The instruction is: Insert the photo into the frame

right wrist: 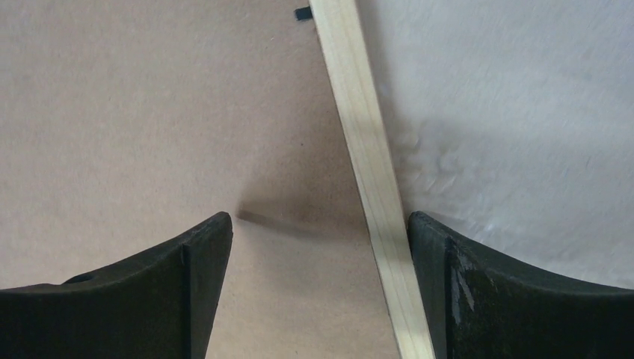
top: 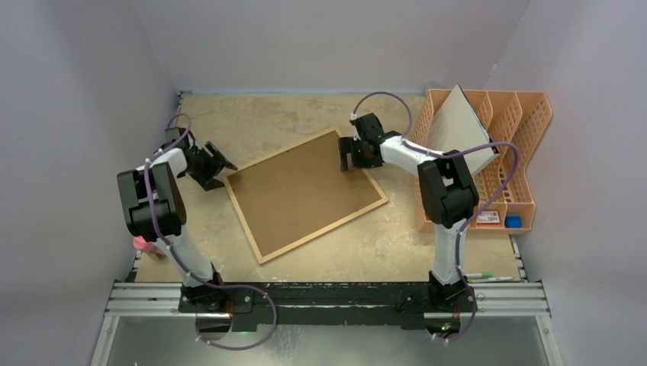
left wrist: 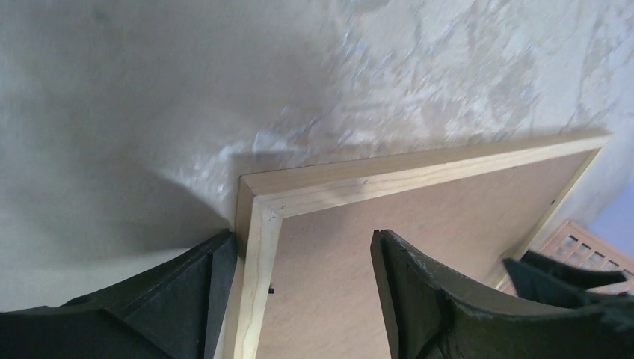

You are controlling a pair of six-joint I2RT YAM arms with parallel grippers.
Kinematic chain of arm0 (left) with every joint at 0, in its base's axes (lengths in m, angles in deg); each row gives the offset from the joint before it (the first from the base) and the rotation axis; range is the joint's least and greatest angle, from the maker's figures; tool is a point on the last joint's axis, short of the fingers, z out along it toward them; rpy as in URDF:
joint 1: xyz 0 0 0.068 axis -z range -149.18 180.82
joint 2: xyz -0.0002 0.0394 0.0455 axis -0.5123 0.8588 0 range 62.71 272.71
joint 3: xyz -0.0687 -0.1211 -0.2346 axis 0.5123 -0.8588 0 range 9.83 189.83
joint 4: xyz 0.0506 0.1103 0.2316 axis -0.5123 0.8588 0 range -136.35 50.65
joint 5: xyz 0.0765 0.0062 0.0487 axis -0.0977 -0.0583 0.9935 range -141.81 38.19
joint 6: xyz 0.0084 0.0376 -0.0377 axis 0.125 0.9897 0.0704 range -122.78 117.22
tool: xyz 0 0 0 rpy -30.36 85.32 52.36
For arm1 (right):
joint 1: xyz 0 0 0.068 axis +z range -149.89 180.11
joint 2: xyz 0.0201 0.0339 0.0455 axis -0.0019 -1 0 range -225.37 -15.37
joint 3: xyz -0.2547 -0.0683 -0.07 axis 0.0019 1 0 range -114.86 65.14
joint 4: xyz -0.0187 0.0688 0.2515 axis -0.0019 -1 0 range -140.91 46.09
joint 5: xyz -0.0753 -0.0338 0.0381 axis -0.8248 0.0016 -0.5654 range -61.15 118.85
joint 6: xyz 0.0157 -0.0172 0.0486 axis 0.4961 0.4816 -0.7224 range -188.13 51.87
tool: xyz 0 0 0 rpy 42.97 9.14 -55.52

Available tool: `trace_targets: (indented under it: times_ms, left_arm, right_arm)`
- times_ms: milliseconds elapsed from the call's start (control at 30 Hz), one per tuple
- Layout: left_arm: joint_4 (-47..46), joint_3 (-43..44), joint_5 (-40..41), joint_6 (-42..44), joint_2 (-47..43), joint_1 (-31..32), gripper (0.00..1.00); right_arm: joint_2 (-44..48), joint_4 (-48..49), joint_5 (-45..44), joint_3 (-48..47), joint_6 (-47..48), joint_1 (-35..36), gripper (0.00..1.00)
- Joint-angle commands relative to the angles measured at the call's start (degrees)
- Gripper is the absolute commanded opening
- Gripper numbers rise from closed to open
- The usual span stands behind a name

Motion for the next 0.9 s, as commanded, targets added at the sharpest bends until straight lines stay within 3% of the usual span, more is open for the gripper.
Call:
trace_targets:
  times_ms: [0, 200, 333, 433, 500, 600, 700, 867]
  left_arm:
    - [-4.17, 4.29, -2.07, -0.32, 5.33, 0.37, 0.69]
    - [-10.26, 6.68, -9.13, -4.54, 10.24, 0.71, 0.69]
    - [-10.08, 8.73, -8.4, -4.92, 12.5, 1.39, 0.68]
    - [-7.78, 9.84, -2.93, -3.78, 11.43, 1.4, 0.68]
    - [-4.22, 10.68, 5.25, -3.0, 9.53, 1.4, 0.68]
    - [-1.93, 10.9, 12.68, -1.6, 6.07, 1.31, 0.7]
    - [-0.53, 10.96, 14.73, -0.44, 3.77, 1.29, 0.7]
    - [0.92, 6.78, 12.61, 0.35, -0.06, 1.31, 0.69]
  right_arm:
    - [2.56, -2.51, 8.59, 6.46, -5.19, 3.28, 0.88]
    - [6.1, -2.76, 9.3, 11.95, -7.43, 4.89, 0.87]
    - [7.54, -5.16, 5.71, 12.17, -6.88, 4.85, 0.87]
    - [8.66, -7.41, -0.29, 10.8, -7.62, 4.9, 0.88]
    - [9.46, -10.53, -9.16, 8.84, -9.64, 4.93, 0.9]
    - [11.19, -13.67, -14.56, 6.15, -11.47, 4.97, 0.92]
    - [11.74, -14.04, -18.64, 2.95, -11.02, 4.99, 0.92]
    - [10.69, -12.44, -15.67, 0.09, -8.9, 7.66, 0.9]
